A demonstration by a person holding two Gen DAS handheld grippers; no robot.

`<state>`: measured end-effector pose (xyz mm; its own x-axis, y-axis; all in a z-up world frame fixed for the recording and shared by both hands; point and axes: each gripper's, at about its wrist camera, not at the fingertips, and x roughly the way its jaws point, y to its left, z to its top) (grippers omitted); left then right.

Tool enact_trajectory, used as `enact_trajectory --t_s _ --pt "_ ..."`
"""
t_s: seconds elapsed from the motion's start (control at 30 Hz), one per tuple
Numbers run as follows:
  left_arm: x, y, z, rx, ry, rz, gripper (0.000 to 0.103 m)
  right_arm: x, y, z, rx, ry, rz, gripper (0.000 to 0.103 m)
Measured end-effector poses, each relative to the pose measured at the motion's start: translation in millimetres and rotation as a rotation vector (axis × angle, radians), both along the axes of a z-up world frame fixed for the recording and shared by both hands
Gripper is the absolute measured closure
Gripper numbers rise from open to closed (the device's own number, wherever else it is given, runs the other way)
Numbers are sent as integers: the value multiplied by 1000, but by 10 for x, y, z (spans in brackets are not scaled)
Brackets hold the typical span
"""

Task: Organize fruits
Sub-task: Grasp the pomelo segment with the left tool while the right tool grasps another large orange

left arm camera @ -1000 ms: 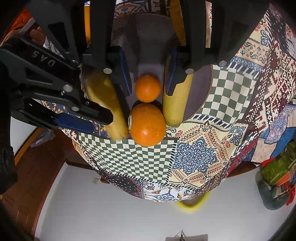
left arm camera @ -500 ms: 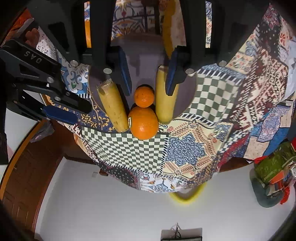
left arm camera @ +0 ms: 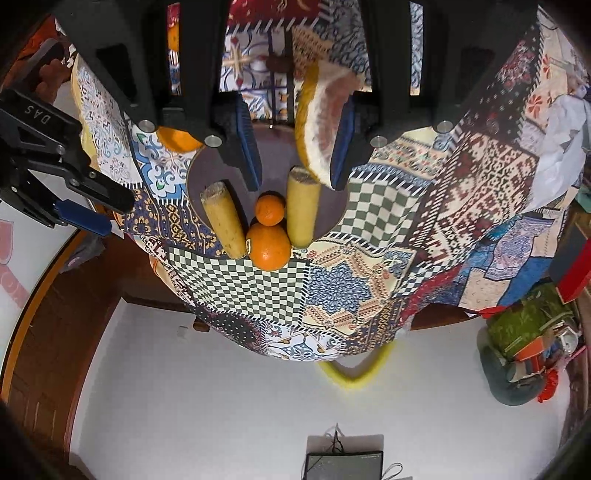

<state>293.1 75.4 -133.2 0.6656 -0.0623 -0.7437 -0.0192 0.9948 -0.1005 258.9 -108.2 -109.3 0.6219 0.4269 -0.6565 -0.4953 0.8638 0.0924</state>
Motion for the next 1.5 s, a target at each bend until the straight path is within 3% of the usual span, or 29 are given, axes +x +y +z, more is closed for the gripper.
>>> enact_trajectory --t_s 0.13,0.3,0.77,0.9,1.33,1.5 --pt "-122 50 -10 -8 8 9 62 -100 -9 -18 -10 2 -4 53" --pt "-220 87 -119 -1 35 17 59 -192 -16 -124 -21 18 -11 45" --pt "-176 139 -808 -10 210 -5 58 -302 66 -667 -40 153 14 45" --pt "-129 127 -872 -4 214 -13 49 -255 63 -742 -33 183 7 45" --pt "232 163 -1008 -26 239 -28 48 -140 198 -958 -57 228 34 40" --pt "263 133 -1058 6 226 -33 48 -135 212 -983 -53 233 39 40"
